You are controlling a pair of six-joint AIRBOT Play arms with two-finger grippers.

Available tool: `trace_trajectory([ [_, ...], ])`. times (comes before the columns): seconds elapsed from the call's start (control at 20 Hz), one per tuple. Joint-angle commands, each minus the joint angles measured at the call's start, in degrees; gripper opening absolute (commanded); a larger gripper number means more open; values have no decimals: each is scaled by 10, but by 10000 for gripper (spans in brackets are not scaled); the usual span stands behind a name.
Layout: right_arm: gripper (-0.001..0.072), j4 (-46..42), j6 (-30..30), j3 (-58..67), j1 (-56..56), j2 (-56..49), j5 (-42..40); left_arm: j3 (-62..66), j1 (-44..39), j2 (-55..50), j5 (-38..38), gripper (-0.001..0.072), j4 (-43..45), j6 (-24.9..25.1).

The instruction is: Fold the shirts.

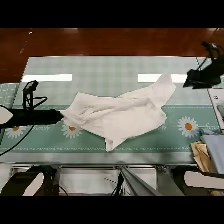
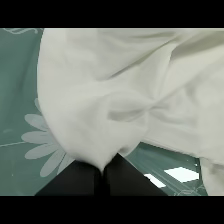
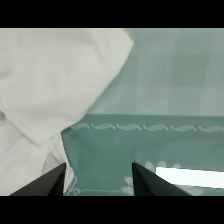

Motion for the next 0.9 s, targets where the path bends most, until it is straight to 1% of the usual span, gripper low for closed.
trace_trajectory([
  [0.0,606,78,-11,-176,-43,114,-44,-1,0,0,2,23,0,0],
  [0.1,606,143,-43,-302,-40,169,-72,-1,0,0,1,23,0,3],
  [0.2,606,182,-48,-401,-26,203,-114,-1,0,0,1,23,0,5],
  [0.35,605,186,-16,-483,7,214,-173,-1,0,0,-1,23,0,5],
  [0.5,604,186,24,-515,54,214,-254,-1,0,0,-3,23,0,5],
  [0.65,601,182,93,-521,116,204,-361,-1,0,0,-3,23,0,5],
  [0.7,599,182,116,-521,134,191,-384,-1,0,0,-3,23,0,5],
  [0.75,564,182,134,-521,150,169,-399,-1,0,0,-3,23,0,5],
  [0.8,487,183,147,-521,162,146,-403,-1,0,0,-2,23,0,8],
  [0.85,353,184,150,-521,171,123,-403,-1,0,0,-2,23,0,18],
])
